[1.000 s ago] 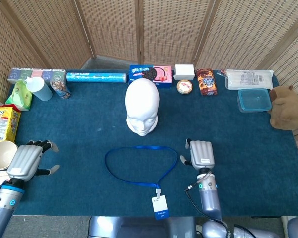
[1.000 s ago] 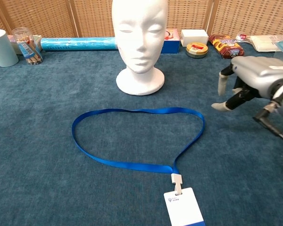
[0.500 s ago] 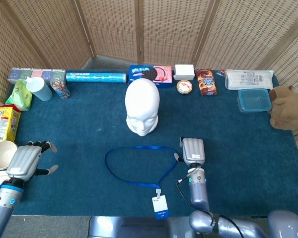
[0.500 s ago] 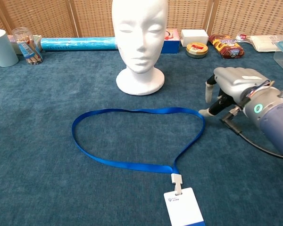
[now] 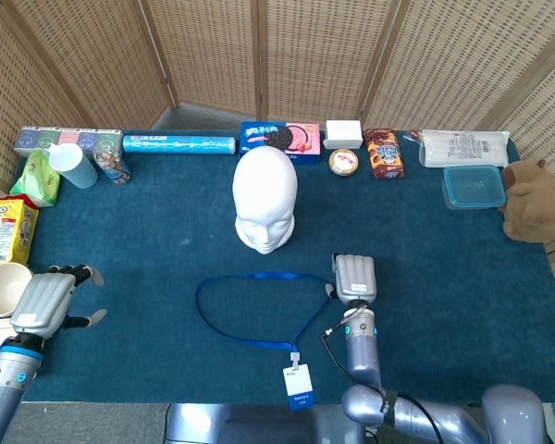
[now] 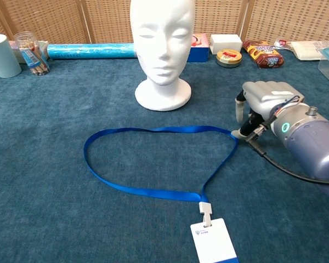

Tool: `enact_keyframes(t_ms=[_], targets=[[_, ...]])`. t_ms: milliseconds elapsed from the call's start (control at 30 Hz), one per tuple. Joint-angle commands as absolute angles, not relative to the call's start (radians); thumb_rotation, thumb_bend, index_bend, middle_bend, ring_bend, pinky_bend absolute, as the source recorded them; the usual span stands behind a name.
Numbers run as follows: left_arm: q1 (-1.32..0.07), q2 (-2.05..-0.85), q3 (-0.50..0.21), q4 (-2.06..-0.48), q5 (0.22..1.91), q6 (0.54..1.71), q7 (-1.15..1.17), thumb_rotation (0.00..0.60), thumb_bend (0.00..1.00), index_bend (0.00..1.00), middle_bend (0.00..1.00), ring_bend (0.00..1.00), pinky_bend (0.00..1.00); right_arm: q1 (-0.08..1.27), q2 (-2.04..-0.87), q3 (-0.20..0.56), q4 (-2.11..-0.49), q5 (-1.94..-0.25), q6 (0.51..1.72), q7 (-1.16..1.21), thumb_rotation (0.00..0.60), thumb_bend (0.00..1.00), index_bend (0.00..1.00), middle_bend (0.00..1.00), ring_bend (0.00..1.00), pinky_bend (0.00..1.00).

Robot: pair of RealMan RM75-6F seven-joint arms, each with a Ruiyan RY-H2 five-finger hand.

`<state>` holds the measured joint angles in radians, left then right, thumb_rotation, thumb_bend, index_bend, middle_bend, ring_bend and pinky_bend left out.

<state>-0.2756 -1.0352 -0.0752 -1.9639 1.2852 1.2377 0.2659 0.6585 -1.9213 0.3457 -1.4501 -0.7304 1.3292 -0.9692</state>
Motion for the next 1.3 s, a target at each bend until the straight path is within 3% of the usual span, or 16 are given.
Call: enact_keyframes(t_ms=[33, 833, 1033, 1300], targets=[[-0.276, -1.036, -0.074, -1.963, 1.285, 1.238, 0.265, 0.57, 0.19, 0.44, 0.43, 0.42, 0.35, 0.661, -1.924, 0.341, -1.44, -0.724, 1.326, -0.967, 0.513, 0.3, 0.5, 0.98, 1.0, 1.0], [-0.272, -1.037, -0.06, -1.953, 1.284, 1.251, 0.244, 0.567, 0.19, 0.44, 0.43, 0.42, 0.34, 0.699, -1.932, 0.335, -1.441, -0.679, 1.326, -0.992, 0.516, 0.31, 0.5, 0.98, 1.0, 1.0], [-0.271, -1.038, -0.058, -1.948, 1.283, 1.253, 0.237, 0.57, 0.19, 0.44, 0.43, 0.42, 0.34, 0.713, -1.932, 0.343, -1.436, -0.643, 1.323, -1.019, 0.596, 0.36, 0.5, 0.98, 1.0, 1.0], [-0.27, -1.038, -0.056, -1.946, 1.289, 1.258, 0.23, 0.564, 0.19, 0.44, 0.43, 0.42, 0.33, 0.723, -1.933, 0.344, -1.441, -0.618, 1.331, -1.029, 0.6, 0.4, 0.51, 0.98, 1.0, 1.0]])
